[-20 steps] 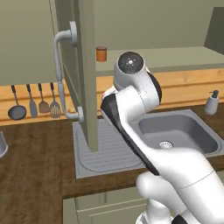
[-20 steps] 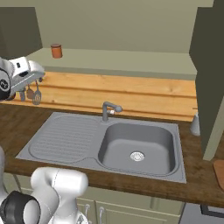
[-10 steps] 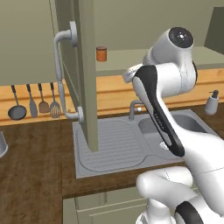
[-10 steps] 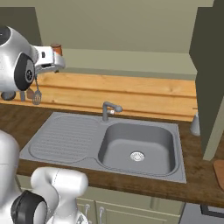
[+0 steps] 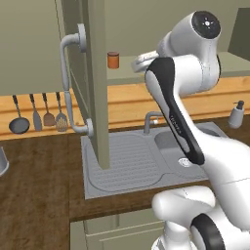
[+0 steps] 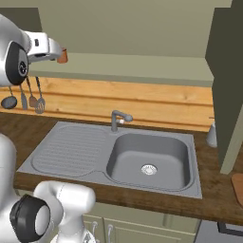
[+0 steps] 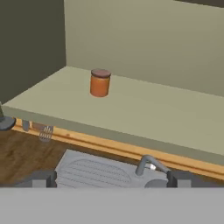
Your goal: From the different types of pastries on the counter, select a croissant and place it on the cutting board. Then retrieve a jar of jam from the cabinet and place it alongside the croissant on the cutting board.
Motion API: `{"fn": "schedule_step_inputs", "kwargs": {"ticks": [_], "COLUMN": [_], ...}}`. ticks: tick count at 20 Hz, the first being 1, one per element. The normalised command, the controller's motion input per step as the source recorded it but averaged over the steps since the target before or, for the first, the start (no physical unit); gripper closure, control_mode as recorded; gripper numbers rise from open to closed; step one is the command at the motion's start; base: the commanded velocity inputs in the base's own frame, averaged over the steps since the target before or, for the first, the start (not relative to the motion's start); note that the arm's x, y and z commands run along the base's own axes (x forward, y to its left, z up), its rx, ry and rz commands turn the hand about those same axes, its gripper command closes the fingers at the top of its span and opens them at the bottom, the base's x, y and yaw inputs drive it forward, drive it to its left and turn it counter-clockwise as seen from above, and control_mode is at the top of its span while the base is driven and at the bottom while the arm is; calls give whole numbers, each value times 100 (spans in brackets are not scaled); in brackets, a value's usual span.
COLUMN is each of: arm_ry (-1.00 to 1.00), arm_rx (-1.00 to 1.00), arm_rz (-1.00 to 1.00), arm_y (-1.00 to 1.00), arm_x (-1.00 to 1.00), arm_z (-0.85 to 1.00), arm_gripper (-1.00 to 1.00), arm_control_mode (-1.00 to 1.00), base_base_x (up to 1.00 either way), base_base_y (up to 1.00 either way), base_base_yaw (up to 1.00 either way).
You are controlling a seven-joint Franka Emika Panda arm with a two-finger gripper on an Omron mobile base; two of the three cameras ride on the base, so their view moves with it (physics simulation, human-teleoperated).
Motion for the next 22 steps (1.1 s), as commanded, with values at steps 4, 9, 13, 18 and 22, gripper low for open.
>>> {"fn": "schedule_step_inputs", "kwargs": {"ticks": [4, 9, 13, 18, 22], "arm_ry": [1, 0, 0, 0, 0], "arm_rx": [15, 2, 0, 0, 0], "arm_rz": [0, 0, 0, 0, 0], "arm_y": [10, 22, 34, 22, 1], "arm_x": [18, 31, 59, 57, 54], "arm_z": [45, 2, -29, -22, 0], "arm_gripper": [-100, -100, -100, -100, -100], "arm_control_mode": [-100, -100, -100, -100, -100], "base_base_x": [0, 0, 0, 0, 0], "base_base_y": [0, 0, 0, 0, 0], "base_base_yaw": [0, 0, 0, 0, 0]}}
